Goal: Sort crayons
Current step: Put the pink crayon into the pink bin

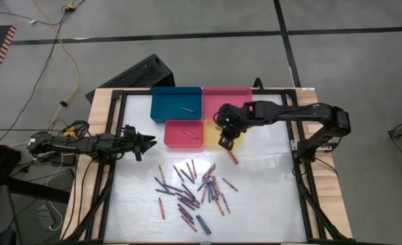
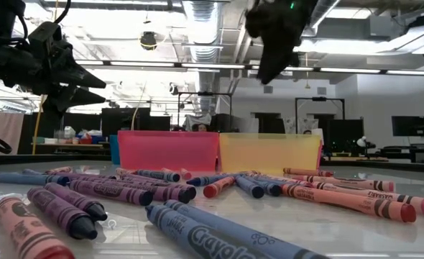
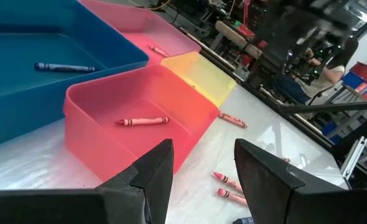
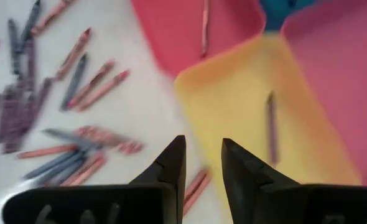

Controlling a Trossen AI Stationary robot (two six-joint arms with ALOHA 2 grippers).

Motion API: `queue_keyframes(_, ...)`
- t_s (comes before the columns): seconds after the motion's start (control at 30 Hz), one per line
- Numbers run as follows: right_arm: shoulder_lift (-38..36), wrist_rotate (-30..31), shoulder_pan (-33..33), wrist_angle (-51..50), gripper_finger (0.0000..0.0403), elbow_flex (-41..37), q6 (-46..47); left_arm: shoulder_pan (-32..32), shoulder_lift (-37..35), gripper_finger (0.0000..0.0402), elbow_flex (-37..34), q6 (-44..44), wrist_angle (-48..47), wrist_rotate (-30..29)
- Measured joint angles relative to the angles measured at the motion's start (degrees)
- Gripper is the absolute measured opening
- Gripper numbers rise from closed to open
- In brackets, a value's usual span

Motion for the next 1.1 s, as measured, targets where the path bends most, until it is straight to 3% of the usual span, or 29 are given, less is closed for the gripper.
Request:
queue_keyframes(0.27,0.07,1.57,14.12,-3.10,0.0097,-2.73,16.80,-0.01,0.00,0.0160,0.00,-0.04,-0.02,0.98)
queue_keyframes(0.6,0.13,21.01,29.59,8.38,0.0098,-13.12,32.56,-0.01,0.00,0.0160,0.00,0.07,-0.01,0.50)
queue_keyframes(0.93,0.13,21.68,35.00,29.43,0.0098,-25.71,33.31,-0.02,0.00,0.0160,0.00,0.07,0.00,0.03)
queue_keyframes(1.1,0.13,22.02,35.08,31.80,0.0098,-28.37,34.03,-0.01,0.00,0.0160,0.00,0.11,0.00,-0.16)
